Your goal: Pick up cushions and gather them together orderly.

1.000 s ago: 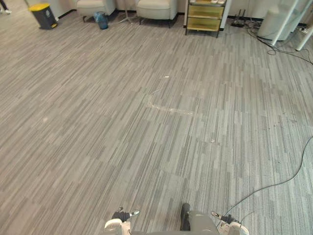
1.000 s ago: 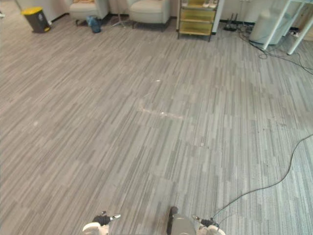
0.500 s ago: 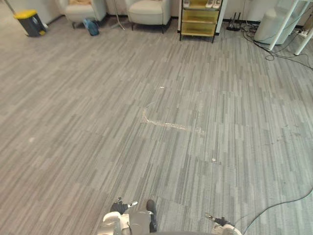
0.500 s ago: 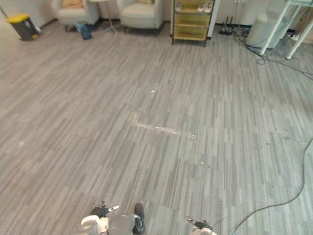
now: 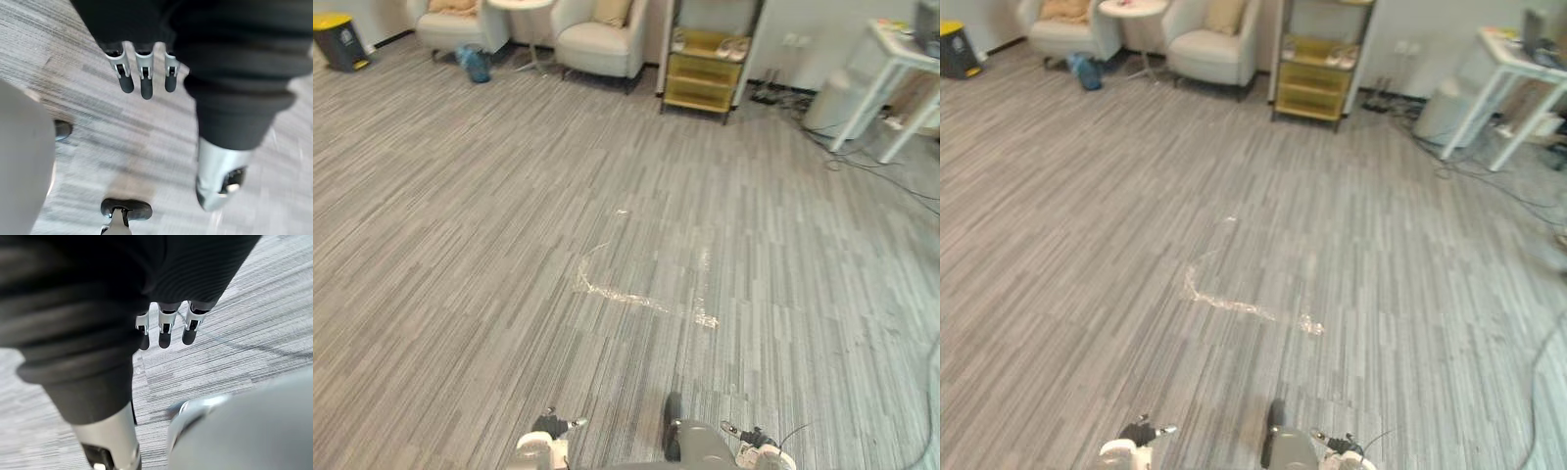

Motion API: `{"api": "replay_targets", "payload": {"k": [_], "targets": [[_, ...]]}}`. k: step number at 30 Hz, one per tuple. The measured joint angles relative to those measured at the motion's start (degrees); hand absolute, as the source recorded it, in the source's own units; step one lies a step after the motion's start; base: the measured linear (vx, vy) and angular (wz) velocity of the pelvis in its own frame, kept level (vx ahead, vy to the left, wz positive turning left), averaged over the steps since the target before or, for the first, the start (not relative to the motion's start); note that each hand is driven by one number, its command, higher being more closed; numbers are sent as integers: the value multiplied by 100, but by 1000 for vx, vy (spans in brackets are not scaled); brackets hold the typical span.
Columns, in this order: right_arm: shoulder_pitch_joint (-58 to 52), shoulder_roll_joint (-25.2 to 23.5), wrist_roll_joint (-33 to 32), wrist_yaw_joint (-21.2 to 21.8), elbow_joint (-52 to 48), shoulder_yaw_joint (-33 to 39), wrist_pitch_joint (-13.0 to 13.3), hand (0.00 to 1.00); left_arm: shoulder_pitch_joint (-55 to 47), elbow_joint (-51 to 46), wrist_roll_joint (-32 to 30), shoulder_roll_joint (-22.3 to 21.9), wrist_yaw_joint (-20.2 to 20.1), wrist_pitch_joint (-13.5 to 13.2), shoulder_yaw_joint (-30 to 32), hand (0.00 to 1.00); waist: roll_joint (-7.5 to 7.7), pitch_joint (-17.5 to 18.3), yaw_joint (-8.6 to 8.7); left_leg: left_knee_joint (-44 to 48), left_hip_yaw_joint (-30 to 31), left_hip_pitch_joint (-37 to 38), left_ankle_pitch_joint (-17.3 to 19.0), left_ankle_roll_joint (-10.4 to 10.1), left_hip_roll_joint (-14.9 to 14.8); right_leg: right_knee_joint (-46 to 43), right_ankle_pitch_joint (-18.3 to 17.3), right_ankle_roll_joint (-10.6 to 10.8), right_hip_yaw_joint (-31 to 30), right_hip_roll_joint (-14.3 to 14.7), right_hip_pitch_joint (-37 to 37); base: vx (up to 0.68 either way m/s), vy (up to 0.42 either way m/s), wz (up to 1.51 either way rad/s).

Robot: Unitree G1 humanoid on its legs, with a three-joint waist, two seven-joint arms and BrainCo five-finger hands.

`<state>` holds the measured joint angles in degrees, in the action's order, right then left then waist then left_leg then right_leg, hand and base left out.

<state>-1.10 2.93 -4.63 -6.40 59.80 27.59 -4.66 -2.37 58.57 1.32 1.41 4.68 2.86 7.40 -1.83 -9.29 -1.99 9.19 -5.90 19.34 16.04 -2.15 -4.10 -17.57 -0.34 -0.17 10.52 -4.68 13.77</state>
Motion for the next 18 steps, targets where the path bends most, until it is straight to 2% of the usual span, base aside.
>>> {"api": "replay_targets", "payload": {"k": [1,2,3,4,5,6,7,9,10,11,12,13,14,15,17,18], "targets": [[-14,-29,-11,0,-48,35,6,0,-13,-83,-10,-65,-5,7,94,0,-66,28,39,1207,129,-534,-12,-30,-116,-14,-197,-12,154,26,-161,428,-311,34],[-12,-32,-19,-2,-80,9,12,0,-9,-202,-13,-151,-15,19,285,0,-167,24,58,2697,162,-1196,-316,-360,-351,26,-366,-71,193,146,-351,434,-292,28],[-19,-23,-27,-14,-110,-32,11,0,-24,-256,-3,-194,-18,16,322,0,-190,4,44,3289,163,-1486,-601,-413,-481,77,-399,-137,181,234,-485,456,-214,-10],[-38,-40,-37,-36,-184,-189,-13,0,-67,-351,-7,-214,-20,8,344,0,-248,-28,-46,4410,58,-1987,-673,-370,-788,227,-549,-335,129,414,-827,462,-139,-41],[-37,-82,-32,-48,-176,-247,-18,0,-41,-378,-7,-176,-36,12,309,0,-219,-47,-89,4740,-91,-2266,-511,-314,-876,358,-607,-370,79,457,-1147,458,-125,-45],[-32,-86,-57,-45,-174,-247,-23,0,-43,-404,-5,-177,-34,10,275,0,-197,-54,-104,4714,-182,-2348,-425,-256,-872,439,-606,-356,36,458,-1291,509,-138,-39],[-1,-82,-122,-51,-171,-218,-31,0,-47,-448,-4,-165,-32,5,234,0,-152,-66,-126,4282,-487,-2523,-202,-144,-811,731,-625,-325,-62,431,-1671,392,-95,-37],[3,-73,-226,-51,-136,-106,-37,0,-63,-461,-4,-126,-30,-14,129,0,-99,-55,-156,2927,-782,-2604,-142,-168,-587,989,-658,-242,-187,330,-1914,320,-24,-39],[36,-69,-223,-56,-159,-74,-37,0,-33,-481,-6,-101,-29,-12,53,0,-96,-56,-155,1807,-834,-2737,-223,-123,-382,1115,-733,-161,-302,255,-2047,379,65,-33],[21,-65,-223,-67,-157,-71,-46,0,-24,-475,-13,-97,-30,-12,51,0,-87,-60,-156,954,-766,-2808,-475,-76,-196,1222,-843,-120,-368,174,-2209,498,123,-31],[-8,-59,-223,-80,-149,-71,-52,0,-21,-469,-19,-95,-25,-11,43,0,-94,-55,-160,344,-717,-2842,-810,-124,-89,1303,-904,-10,-411,140,-2319,442,143,-19],[-14,-46,-219,-84,-131,-73,-58,0,-20,-464,-17,-90,-25,-12,42,0,-98,-53,-169,181,-675,-2838,-1022,-142,-54,1345,-926,48,-441,141,-2351,459,195,-36],[0,-53,-215,-88,-33,-96,-63,0,-9,-447,-18,-80,-23,-14,18,0,-53,-18,-263,120,-610,-2790,-1627,-61,9,1420,-1026,175,-609,93,-2502,477,221,-43],[10,-173,-207,-77,-2,-137,-71,0,44,-429,-79,48,-31,-3,-53,0,118,118,-298,156,-717,-2765,-1432,161,166,1396,-1116,203,-735,-83,-2504,502,206,-45],[3,-266,-203,-62,11,-137,-77,0,84,-380,-126,128,-31,23,-72,0,276,169,-304,449,-888,-2754,-1180,358,233,1153,-1056,300,-911,-226,-2449,556,184,-41],[-4,-256,-143,-36,16,-139,-80,0,95,-323,-130,133,-31,25,-113,0,270,176,-332,542,-968,-2538,-959,430,235,334,-1106,432,-1090,-239,-2210,476,168,-47]]}}
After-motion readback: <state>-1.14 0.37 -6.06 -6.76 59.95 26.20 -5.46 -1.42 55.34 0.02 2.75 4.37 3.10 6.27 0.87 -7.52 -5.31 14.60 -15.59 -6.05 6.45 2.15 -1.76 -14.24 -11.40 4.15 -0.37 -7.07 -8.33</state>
